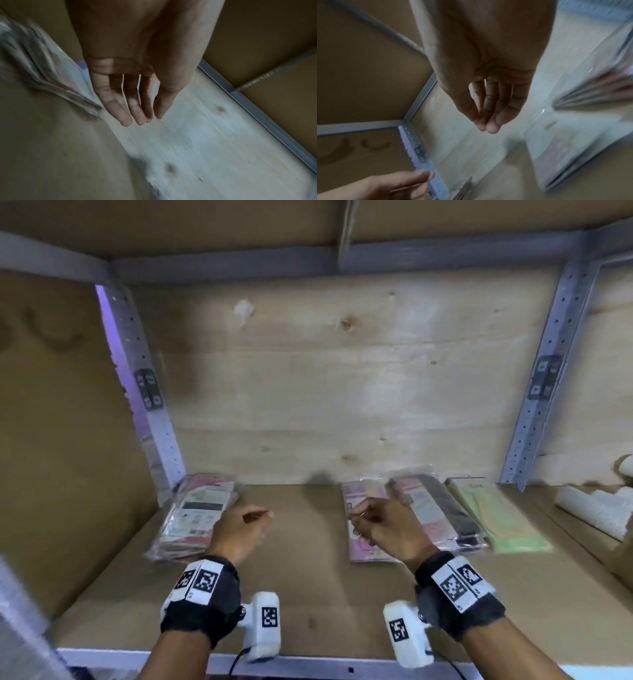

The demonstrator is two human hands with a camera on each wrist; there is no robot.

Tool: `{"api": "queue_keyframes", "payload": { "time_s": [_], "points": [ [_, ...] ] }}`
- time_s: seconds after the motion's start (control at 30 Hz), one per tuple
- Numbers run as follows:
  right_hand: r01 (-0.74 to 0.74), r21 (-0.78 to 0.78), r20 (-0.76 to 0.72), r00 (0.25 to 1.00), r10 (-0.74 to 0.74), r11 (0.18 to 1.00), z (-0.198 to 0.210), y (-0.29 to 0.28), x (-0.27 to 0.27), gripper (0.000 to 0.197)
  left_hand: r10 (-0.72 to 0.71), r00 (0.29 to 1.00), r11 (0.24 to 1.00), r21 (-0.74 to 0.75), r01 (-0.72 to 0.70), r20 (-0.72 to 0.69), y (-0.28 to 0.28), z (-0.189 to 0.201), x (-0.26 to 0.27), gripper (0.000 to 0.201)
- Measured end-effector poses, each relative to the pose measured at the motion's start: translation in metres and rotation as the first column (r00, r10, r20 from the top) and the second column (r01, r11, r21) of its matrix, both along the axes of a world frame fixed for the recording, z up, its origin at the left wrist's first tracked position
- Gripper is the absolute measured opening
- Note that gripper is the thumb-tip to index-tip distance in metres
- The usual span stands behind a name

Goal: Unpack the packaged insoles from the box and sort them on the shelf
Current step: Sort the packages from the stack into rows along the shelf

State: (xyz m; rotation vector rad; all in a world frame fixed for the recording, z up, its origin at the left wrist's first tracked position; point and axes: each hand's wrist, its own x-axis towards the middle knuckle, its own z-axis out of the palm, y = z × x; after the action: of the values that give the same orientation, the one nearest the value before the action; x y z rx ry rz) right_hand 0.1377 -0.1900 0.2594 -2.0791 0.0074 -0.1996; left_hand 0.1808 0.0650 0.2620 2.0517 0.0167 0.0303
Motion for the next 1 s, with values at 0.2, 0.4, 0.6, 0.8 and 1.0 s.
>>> {"api": "queue_keyframes", "payload": {
  "time_s": [0.2, 0.4, 0.6, 0.8, 1.0],
  "points": [
    [-0.153, 0.182, -0.213, 0.958, 0.191, 0.971, -0.011, 0.098, 0.058, 0.016, 0.133, 0.991, 0.987, -0.089, -0.134, -0.019, 0.066, 0.008, 0.019, 0.008],
    [-0.191, 0.167, -0.338, 0.910, 0.238, 0.967, -0.012, 0.190, 0.112, 0.010, 0.199, 0.980, 0.968, -0.157, -0.198, -0.007, 0.110, 0.007, 0.037, 0.013],
    [-0.282, 0.050, -0.301, 0.910, 0.284, 0.958, -0.023, 0.243, 0.146, 0.018, 0.208, 0.978, 0.969, -0.137, -0.206, 0.000, 0.124, 0.006, 0.033, 0.012],
    [-0.288, -0.027, -0.367, 0.894, 0.259, 0.957, -0.030, 0.254, 0.158, 0.049, 0.231, 0.973, 0.966, -0.109, -0.233, -0.023, 0.139, 0.004, 0.030, 0.007],
    [-0.327, 0.014, -0.319, 0.894, 0.314, 0.945, -0.027, 0.219, 0.133, 0.037, 0.219, 0.975, 0.974, -0.049, -0.220, -0.032, 0.135, 0.003, 0.026, 0.006]
  ]
}}
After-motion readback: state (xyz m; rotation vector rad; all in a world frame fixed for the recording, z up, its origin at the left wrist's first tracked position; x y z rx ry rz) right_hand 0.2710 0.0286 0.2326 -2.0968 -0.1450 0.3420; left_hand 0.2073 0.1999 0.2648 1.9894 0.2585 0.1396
